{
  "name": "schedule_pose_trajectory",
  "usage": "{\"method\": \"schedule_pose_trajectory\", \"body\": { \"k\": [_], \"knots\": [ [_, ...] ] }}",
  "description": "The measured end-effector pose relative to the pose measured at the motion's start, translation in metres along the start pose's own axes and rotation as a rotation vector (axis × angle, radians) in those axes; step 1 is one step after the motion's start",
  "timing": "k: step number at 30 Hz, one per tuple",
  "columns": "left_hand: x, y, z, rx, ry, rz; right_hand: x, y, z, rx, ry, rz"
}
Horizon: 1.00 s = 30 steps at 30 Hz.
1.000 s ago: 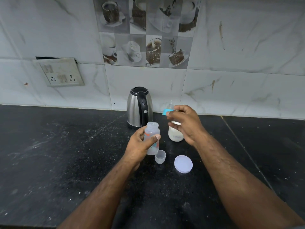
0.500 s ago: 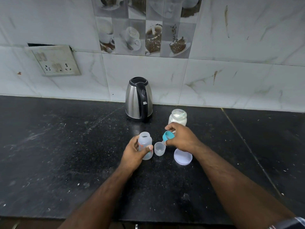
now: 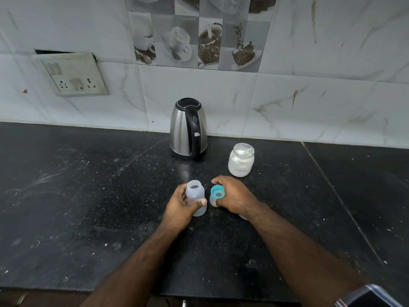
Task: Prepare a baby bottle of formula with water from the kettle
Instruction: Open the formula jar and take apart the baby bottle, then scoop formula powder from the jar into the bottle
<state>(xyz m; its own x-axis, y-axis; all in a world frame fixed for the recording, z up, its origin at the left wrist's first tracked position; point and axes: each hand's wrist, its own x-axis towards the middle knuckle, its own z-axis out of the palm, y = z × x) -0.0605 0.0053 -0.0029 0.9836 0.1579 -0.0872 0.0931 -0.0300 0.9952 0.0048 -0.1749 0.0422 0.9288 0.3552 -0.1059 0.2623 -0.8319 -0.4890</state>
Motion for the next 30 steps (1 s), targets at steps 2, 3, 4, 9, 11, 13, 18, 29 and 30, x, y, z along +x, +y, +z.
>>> {"method": "schedule_pose_trajectory", "body": {
  "k": [2,3,4,9,11,13,18,29,30],
  "knots": [
    [0.001,-0.001,0.000,0.003,0.000,-0.001,0.000,0.000,0.000,0.004,-0.010,-0.004],
    [0.001,-0.001,0.000,0.005,-0.002,-0.003,0.001,0.001,0.000,0.006,-0.014,-0.005],
    [0.002,-0.001,0.000,0.005,-0.004,-0.005,0.001,0.001,0.000,0.007,-0.019,-0.005],
    [0.006,-0.002,0.001,0.006,-0.002,0.001,0.000,0.003,-0.003,0.033,-0.051,0.015],
    [0.008,-0.003,0.001,0.017,0.003,0.011,0.000,0.003,-0.006,0.035,-0.062,0.027],
    [0.010,-0.004,0.001,0.021,0.006,0.014,-0.001,0.003,-0.009,0.031,-0.090,0.042],
    [0.019,-0.003,-0.006,0.024,0.032,0.012,-0.003,0.013,-0.027,0.174,-0.074,0.071],
    [0.054,0.001,-0.006,0.094,0.017,0.037,0.029,0.040,-0.090,0.150,0.435,0.269],
    [0.058,0.001,-0.006,0.096,0.017,0.037,0.036,0.043,-0.097,0.130,0.435,0.282]
  ]
}}
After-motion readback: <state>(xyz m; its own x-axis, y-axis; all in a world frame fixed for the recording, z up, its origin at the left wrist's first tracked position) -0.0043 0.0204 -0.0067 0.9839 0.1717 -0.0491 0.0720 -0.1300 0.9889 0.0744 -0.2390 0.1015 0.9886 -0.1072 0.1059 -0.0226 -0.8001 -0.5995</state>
